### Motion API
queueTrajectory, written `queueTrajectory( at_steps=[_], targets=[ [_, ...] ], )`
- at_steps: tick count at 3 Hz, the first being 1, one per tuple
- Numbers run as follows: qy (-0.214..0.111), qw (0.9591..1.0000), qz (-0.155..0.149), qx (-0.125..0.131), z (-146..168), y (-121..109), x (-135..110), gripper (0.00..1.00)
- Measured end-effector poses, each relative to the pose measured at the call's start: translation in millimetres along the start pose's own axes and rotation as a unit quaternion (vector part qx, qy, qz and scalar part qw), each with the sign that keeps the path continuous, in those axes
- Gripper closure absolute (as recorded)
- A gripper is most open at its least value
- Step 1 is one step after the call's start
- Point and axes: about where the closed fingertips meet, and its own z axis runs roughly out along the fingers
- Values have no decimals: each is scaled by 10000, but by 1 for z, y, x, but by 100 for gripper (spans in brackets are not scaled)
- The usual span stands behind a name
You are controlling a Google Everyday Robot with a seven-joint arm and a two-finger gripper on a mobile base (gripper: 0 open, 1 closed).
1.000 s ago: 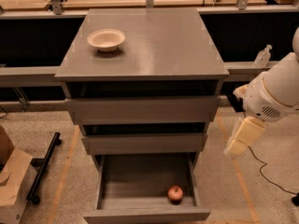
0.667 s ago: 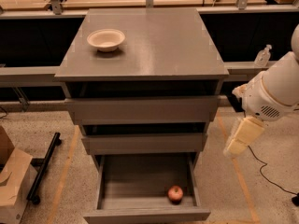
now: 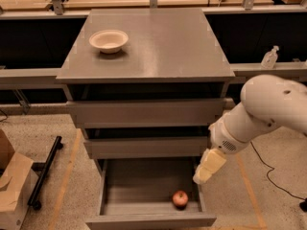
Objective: Pick apple from bottom drawer and place on counter
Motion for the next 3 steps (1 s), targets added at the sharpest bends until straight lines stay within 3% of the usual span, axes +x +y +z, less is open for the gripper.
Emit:
queueTrajectory(
  at_steps=[1, 2, 3],
  targets=[
    [-125, 9964, 579, -612, 85, 13, 5, 0],
    [-117, 9945, 687, -787, 105, 15, 12, 0],
    [-186, 9931, 835, -799, 121, 21, 15, 0]
  ],
)
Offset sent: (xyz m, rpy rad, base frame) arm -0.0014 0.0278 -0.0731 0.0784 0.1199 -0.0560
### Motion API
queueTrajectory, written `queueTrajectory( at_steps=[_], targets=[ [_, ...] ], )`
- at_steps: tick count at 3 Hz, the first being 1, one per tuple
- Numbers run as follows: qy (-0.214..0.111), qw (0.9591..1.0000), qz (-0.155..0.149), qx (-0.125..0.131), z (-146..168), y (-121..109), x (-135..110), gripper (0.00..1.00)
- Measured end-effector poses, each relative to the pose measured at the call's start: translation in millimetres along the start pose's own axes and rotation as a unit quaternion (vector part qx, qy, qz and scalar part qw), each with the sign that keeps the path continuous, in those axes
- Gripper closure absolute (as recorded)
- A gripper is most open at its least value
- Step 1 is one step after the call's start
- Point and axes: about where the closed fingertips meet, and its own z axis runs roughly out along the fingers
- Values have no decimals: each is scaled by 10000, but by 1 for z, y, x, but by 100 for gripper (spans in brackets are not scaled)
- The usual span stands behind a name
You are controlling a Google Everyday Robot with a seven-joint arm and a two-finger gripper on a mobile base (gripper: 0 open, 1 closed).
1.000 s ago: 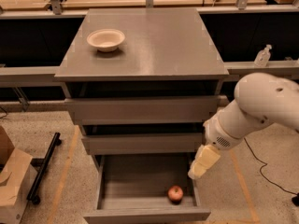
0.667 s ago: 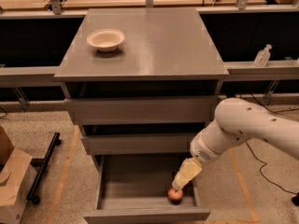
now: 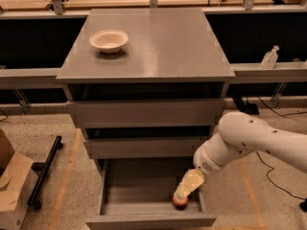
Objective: Pick apple from bottom drawer and place on counter
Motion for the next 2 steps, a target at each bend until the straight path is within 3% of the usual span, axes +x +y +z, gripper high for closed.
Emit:
queueTrajectory(
  at_steps=[1, 2],
  targets=[
    [-130, 9997, -5, 200, 46, -18, 7, 0],
    [-262, 9989, 52, 373, 96, -72, 30, 0]
  ],
)
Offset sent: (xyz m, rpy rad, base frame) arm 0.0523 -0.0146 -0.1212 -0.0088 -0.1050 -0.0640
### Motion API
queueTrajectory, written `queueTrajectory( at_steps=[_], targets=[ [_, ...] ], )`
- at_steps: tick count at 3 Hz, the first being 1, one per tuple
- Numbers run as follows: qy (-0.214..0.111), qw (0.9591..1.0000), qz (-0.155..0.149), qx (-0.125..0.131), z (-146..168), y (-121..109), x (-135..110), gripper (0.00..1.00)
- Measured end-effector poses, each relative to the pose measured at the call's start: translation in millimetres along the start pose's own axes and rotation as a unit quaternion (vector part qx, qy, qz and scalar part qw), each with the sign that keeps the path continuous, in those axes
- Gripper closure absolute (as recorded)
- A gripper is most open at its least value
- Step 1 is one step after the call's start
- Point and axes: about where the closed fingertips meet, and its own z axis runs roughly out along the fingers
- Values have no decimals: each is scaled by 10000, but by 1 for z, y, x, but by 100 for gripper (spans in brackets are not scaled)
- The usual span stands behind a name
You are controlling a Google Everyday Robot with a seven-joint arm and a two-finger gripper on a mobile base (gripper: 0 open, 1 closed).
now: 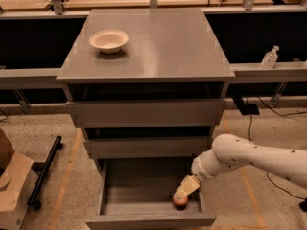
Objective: Pick apple from bottom drawer and place on counter
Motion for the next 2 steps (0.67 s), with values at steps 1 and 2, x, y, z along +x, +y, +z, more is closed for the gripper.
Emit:
queueTrajectory(
  at_steps=[1, 2],
  targets=[
    [0, 10000, 19, -40, 6, 0, 2, 0],
    [52, 9999, -106, -56, 14, 1, 1, 0]
  ],
)
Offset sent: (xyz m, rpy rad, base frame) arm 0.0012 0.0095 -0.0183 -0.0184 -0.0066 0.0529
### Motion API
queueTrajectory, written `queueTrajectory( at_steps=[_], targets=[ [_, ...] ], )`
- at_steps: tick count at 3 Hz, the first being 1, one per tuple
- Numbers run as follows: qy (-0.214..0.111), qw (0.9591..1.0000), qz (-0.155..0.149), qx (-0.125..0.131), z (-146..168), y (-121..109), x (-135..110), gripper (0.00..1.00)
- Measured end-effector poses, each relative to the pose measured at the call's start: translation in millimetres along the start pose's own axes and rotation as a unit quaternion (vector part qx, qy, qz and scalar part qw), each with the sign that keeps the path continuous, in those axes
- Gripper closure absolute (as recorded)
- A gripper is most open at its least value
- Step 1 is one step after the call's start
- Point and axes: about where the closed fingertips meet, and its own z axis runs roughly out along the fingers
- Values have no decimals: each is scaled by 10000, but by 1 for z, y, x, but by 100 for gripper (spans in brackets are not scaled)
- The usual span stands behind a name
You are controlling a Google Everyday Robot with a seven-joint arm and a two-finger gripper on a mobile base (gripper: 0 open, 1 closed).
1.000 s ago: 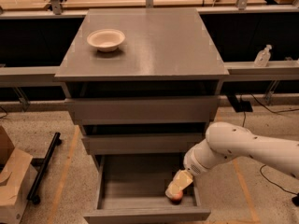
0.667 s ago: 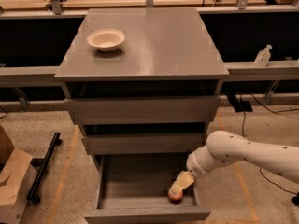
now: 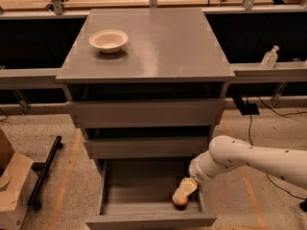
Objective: Pick apple from bottom drawer and place on counter
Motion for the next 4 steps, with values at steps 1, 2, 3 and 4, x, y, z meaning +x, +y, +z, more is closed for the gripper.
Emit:
queueTrajectory(
  at_steps=[1, 2, 3, 4],
  targets=[
    [-168, 9997, -70, 181, 14, -22, -6, 0],
    [-406, 9985, -57, 367, 34, -51, -10, 0],
    [-513, 9977, 80, 439, 67, -80, -6, 0],
    [-460, 9978, 354, 319, 111, -99, 13, 0]
  ],
)
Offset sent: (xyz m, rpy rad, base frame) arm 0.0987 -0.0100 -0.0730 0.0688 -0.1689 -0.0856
